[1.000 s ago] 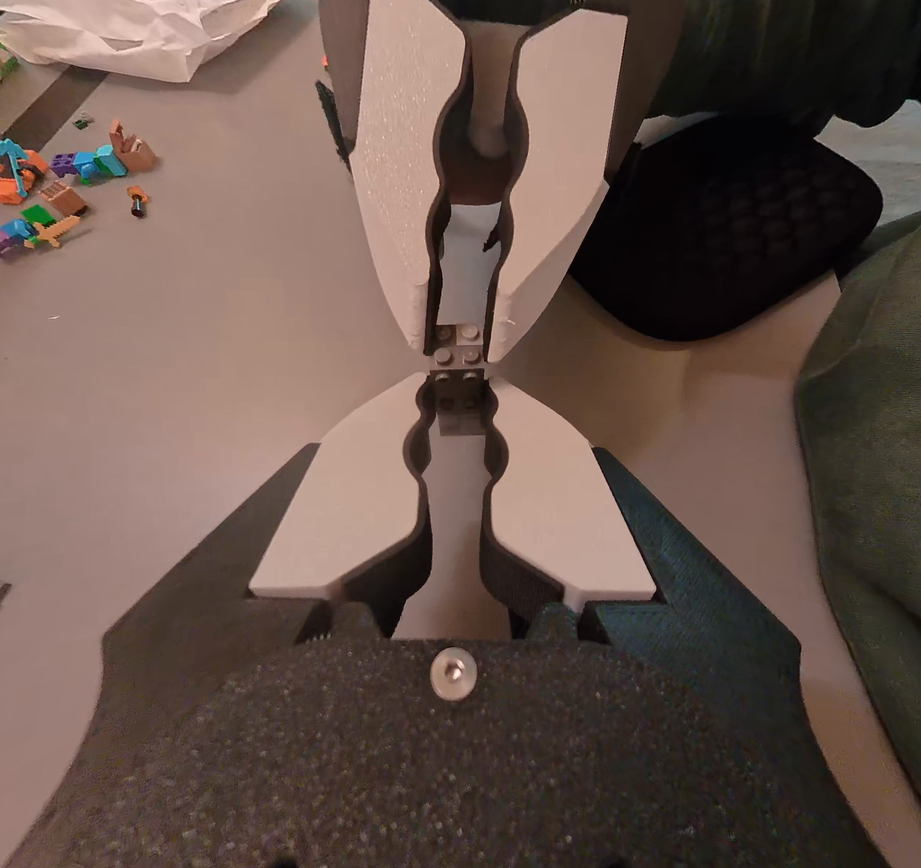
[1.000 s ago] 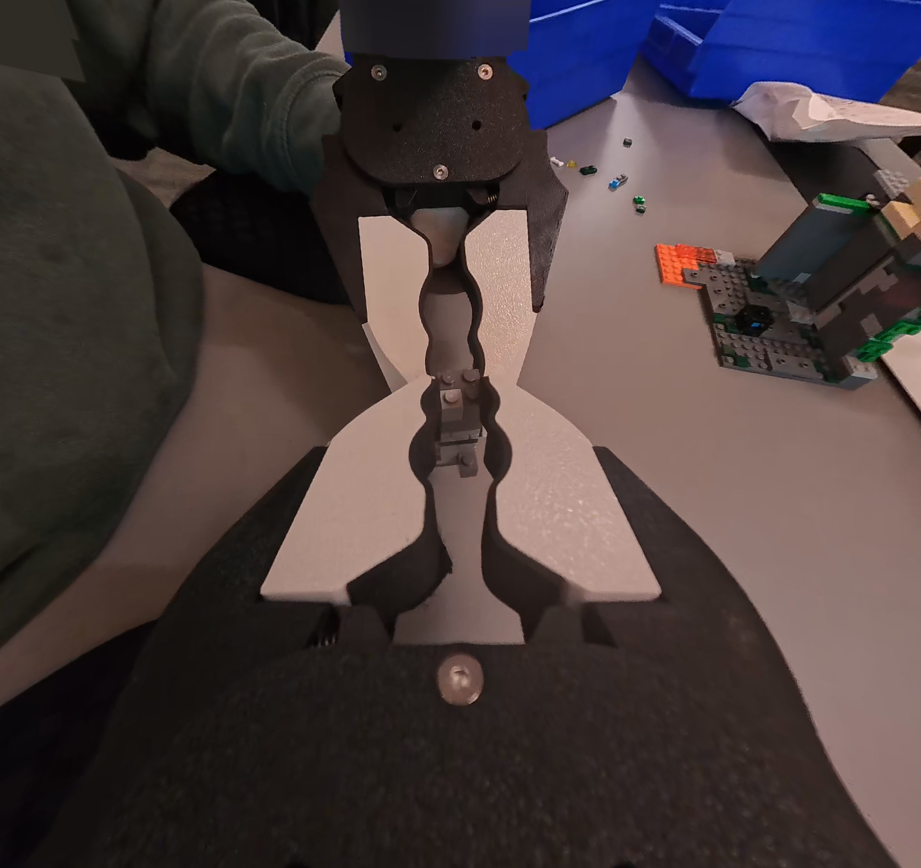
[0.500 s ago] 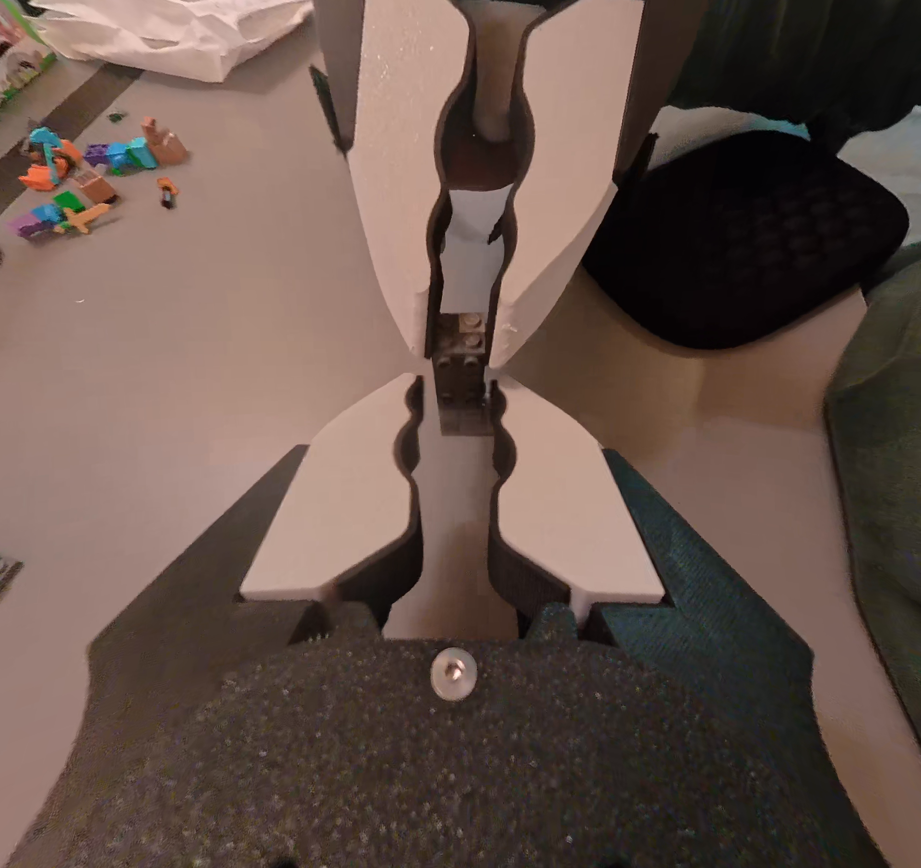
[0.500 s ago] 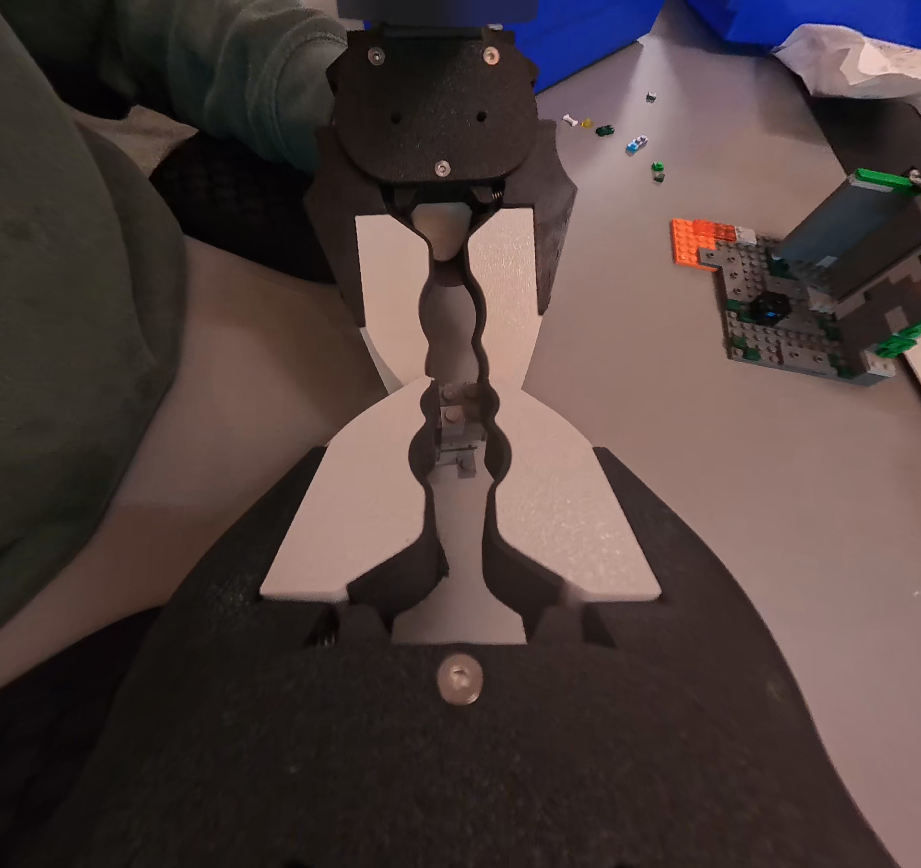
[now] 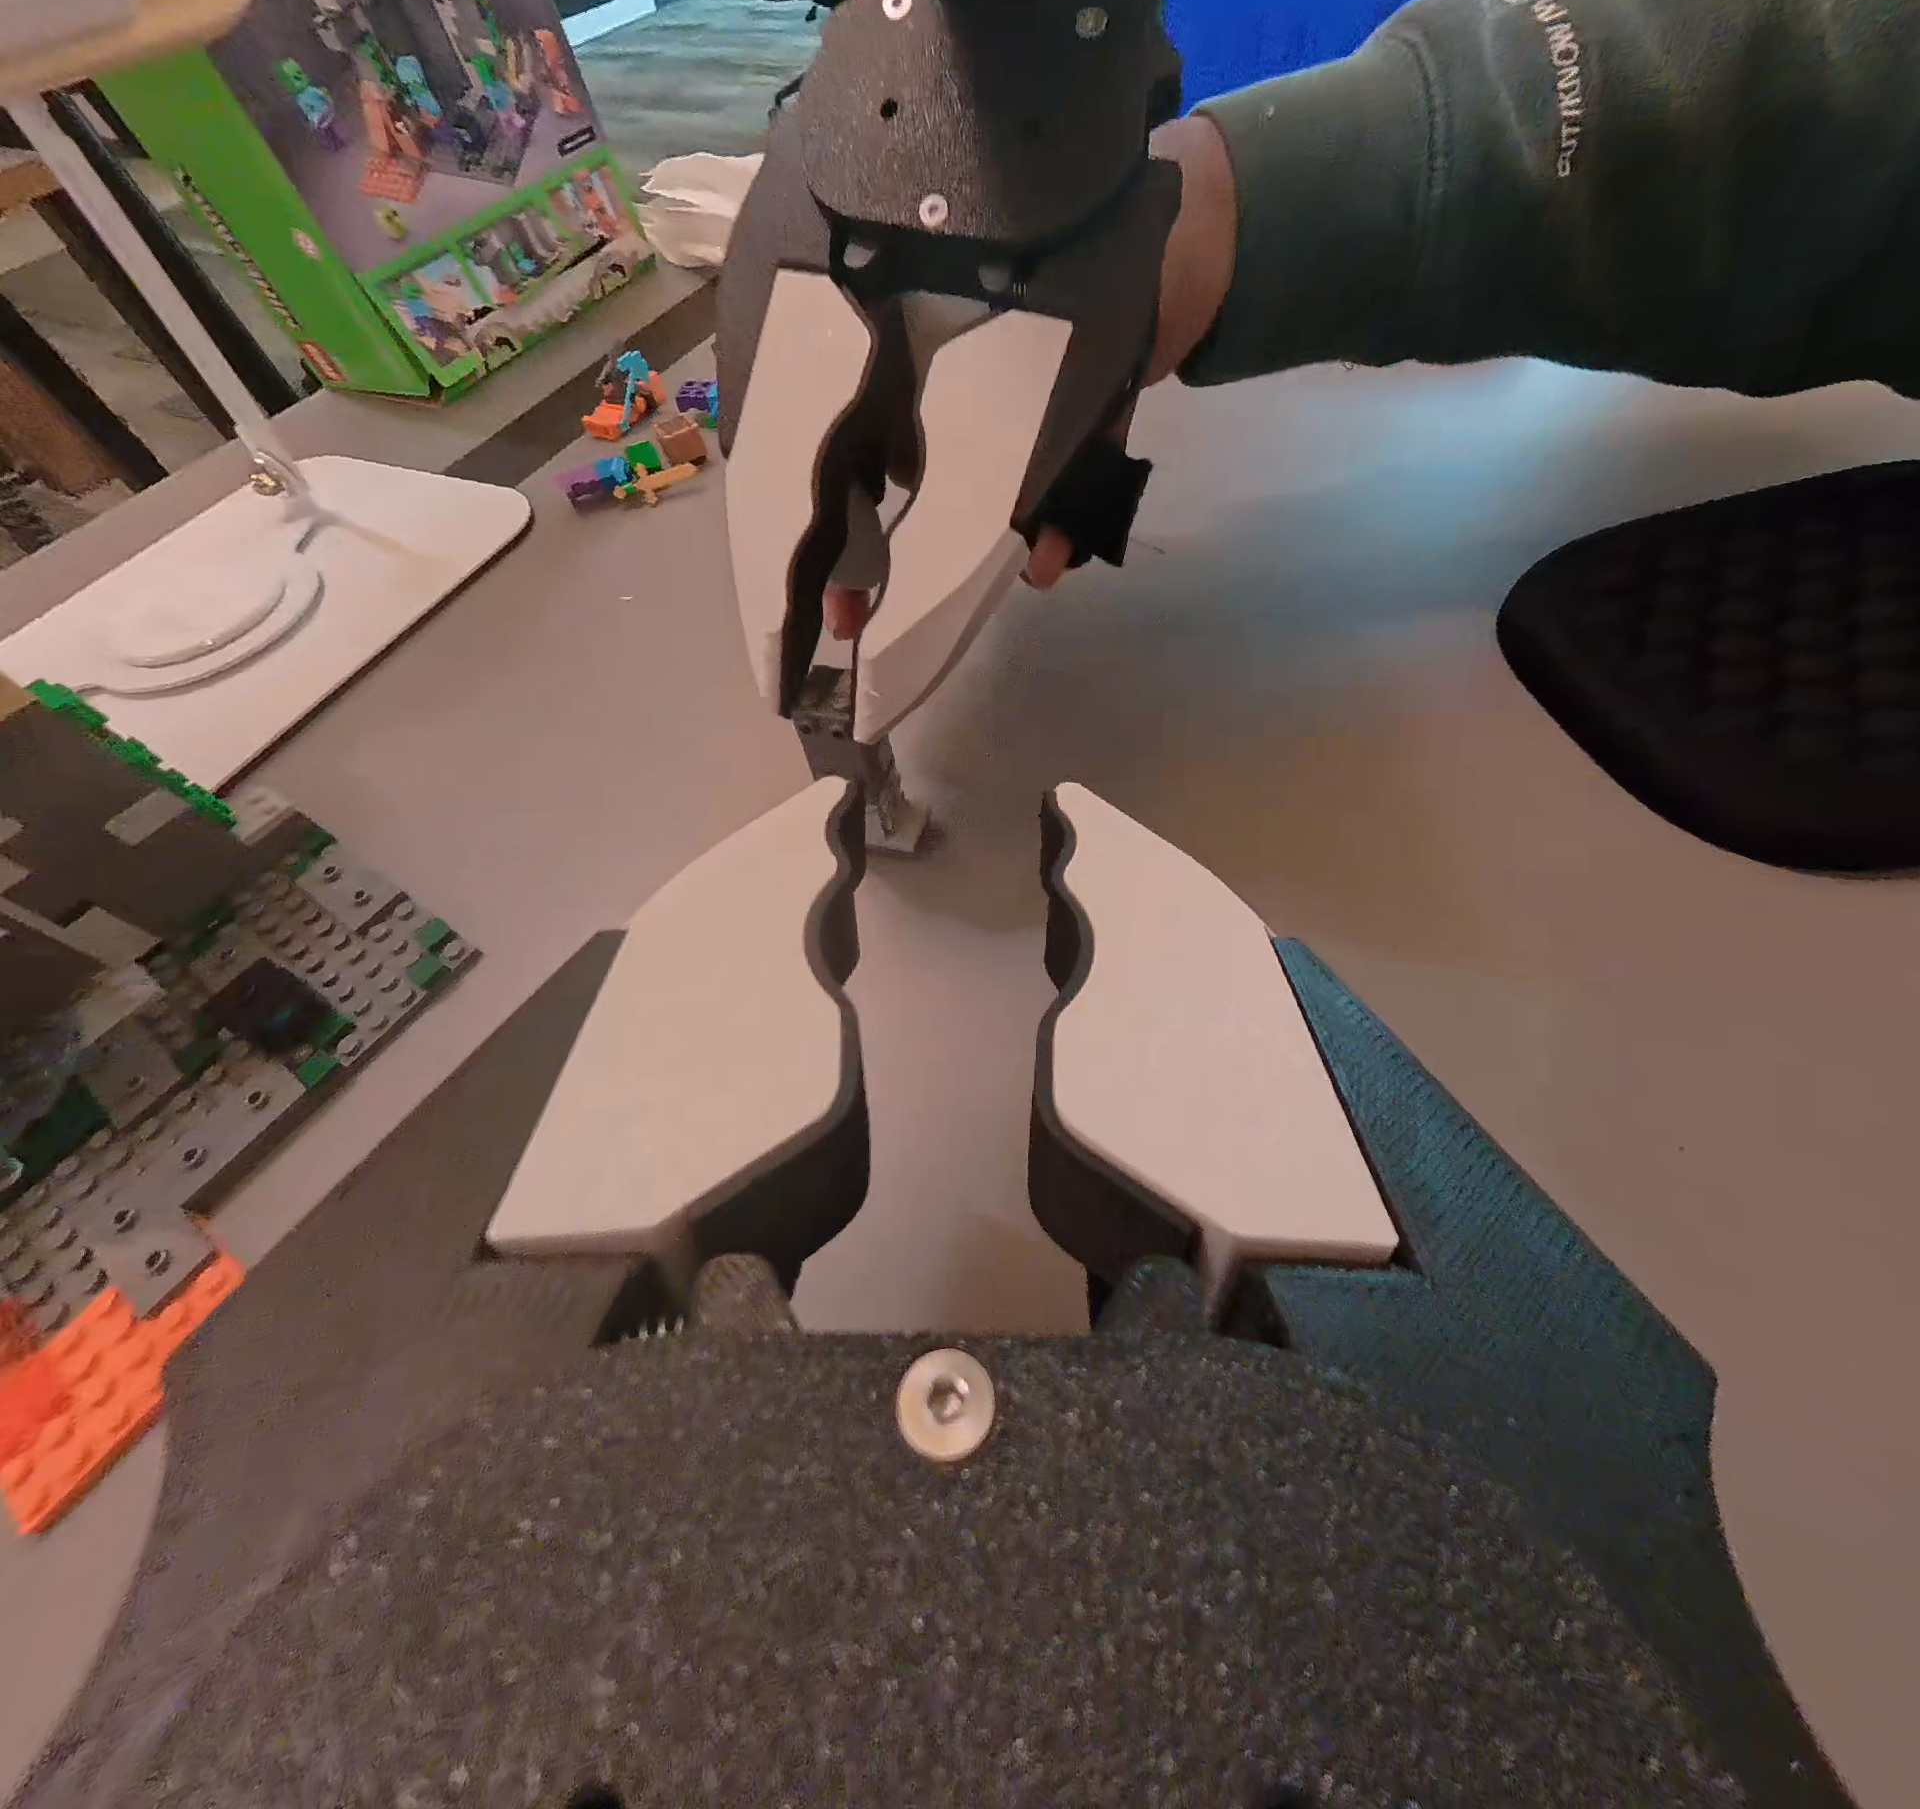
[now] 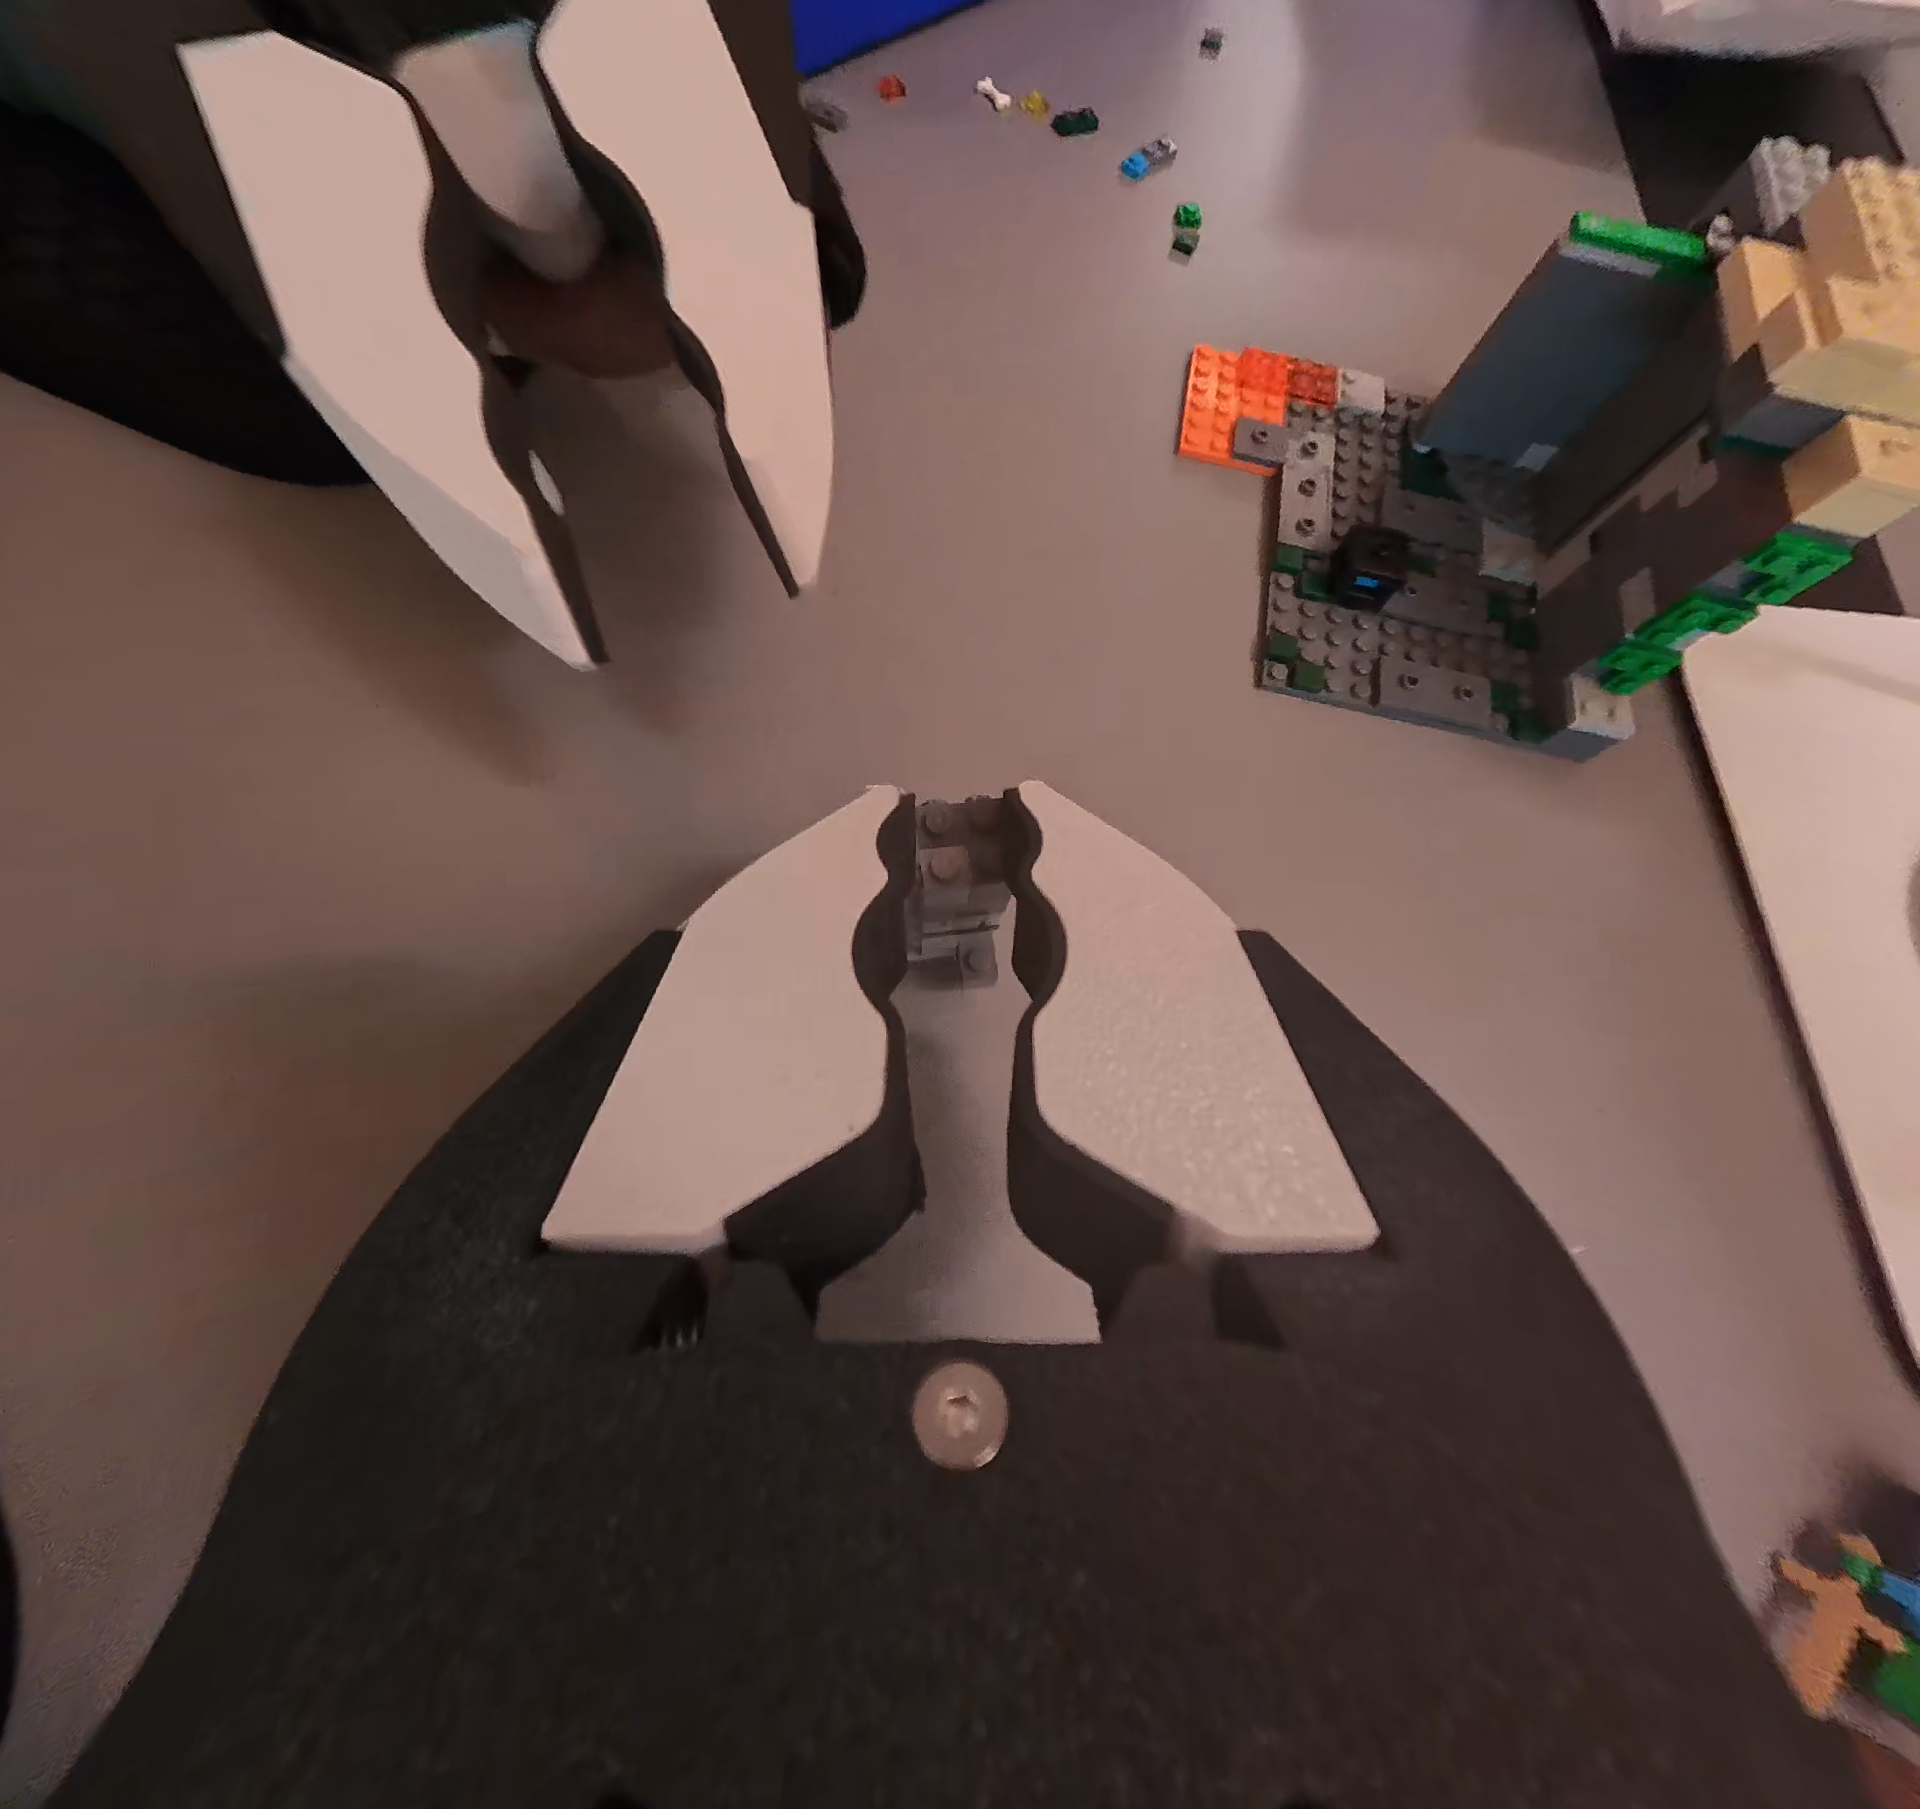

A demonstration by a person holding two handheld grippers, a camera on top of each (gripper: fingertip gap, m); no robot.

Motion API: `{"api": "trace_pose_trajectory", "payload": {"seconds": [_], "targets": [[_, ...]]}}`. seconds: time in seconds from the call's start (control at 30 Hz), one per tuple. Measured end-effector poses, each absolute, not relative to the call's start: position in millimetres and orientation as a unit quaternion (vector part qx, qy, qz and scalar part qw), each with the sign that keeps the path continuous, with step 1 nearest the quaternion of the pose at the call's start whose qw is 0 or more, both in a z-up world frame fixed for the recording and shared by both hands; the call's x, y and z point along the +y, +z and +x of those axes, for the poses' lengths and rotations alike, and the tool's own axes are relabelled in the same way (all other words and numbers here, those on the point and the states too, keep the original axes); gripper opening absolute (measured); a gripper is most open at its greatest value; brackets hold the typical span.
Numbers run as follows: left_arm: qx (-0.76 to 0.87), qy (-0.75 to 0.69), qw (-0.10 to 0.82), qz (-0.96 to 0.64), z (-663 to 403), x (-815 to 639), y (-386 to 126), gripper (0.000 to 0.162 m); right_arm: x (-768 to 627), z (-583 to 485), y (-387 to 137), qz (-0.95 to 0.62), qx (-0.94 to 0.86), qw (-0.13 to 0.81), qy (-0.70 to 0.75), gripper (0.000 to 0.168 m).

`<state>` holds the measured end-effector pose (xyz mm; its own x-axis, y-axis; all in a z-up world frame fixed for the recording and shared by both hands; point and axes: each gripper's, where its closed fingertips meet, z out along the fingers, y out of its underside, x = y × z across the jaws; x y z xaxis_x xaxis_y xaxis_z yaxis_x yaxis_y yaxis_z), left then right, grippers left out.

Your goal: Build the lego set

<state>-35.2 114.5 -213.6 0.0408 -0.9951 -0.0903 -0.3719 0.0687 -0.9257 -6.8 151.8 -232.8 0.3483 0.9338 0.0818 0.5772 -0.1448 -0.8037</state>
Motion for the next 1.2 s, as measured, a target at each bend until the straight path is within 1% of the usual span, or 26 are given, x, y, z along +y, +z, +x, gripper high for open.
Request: {"api": "trace_pose_trajectory", "payload": {"seconds": [0.3,0.37,0.47,0.67,0.93,1.2], "targets": [[0.586,-0.368,0.421,-0.587,-33.9,118.7,-221.0,0.032,154.7,-5.8,-236.5,-0.733,-0.495,0.406,0.229,0.016],[0.585,-0.365,0.425,-0.587,-34.5,119.3,-220.4,0.032,154.8,-4.1,-234.1,-0.734,-0.487,0.412,0.233,0.019],[0.582,-0.365,0.426,-0.589,-34.9,120.1,-220.5,0.032,153.2,-2.0,-224.2,-0.732,-0.470,0.425,0.251,0.026],[0.586,-0.358,0.422,-0.592,-33.8,120.6,-224.5,0.031,148.4,13.1,-197.7,-0.729,-0.430,0.465,0.260,0.026],[0.593,-0.347,0.419,-0.594,-32.8,119.2,-229.8,0.030,141.3,16.5,-232.9,-0.756,-0.460,0.405,0.231,0.026],[0.596,-0.346,0.414,-0.594,-33.4,118.1,-233.7,0.028,150.4,-0.5,-243.0,-0.752,-0.488,0.382,0.226,0.034]]}}
